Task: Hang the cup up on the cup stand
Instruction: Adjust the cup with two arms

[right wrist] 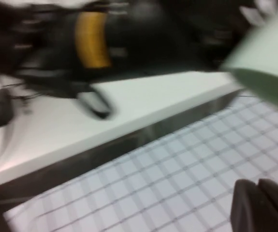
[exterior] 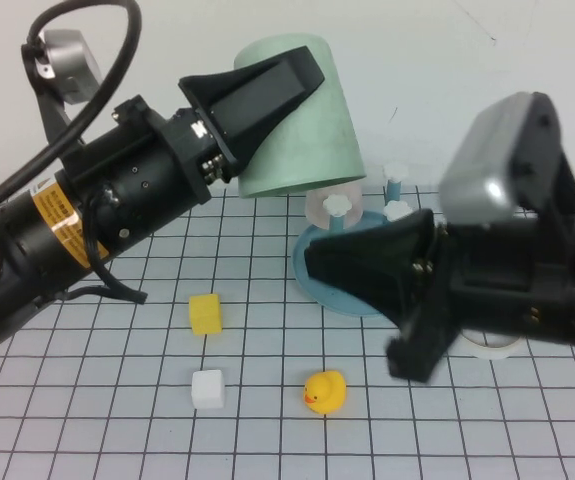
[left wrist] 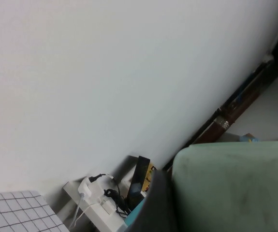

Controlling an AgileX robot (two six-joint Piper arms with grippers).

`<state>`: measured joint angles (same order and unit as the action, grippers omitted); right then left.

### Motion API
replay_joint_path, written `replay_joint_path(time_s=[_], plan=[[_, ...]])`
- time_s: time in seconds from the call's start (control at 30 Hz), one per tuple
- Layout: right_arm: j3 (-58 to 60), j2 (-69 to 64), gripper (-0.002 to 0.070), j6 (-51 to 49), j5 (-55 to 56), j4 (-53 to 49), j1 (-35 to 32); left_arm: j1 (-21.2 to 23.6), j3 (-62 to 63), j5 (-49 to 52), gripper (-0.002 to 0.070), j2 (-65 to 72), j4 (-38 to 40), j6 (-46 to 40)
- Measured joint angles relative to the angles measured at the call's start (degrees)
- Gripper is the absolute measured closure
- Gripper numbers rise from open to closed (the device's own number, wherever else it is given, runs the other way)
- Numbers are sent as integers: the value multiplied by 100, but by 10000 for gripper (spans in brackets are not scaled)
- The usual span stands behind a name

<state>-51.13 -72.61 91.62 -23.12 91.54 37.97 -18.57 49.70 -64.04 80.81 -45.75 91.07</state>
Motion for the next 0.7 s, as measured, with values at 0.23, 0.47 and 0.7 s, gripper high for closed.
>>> replay_joint_path(time_s=[0.23, 0.47, 0.7], plan=[[0, -219, 668, 628, 426, 611, 0, 0, 0, 63, 94, 0, 0, 89], [-188, -219, 668, 661, 806, 646, 0, 0, 0, 273, 94, 0, -80, 89], [-335, -219, 668, 639, 1239, 667, 0, 0, 0, 425, 98, 0, -120, 89]])
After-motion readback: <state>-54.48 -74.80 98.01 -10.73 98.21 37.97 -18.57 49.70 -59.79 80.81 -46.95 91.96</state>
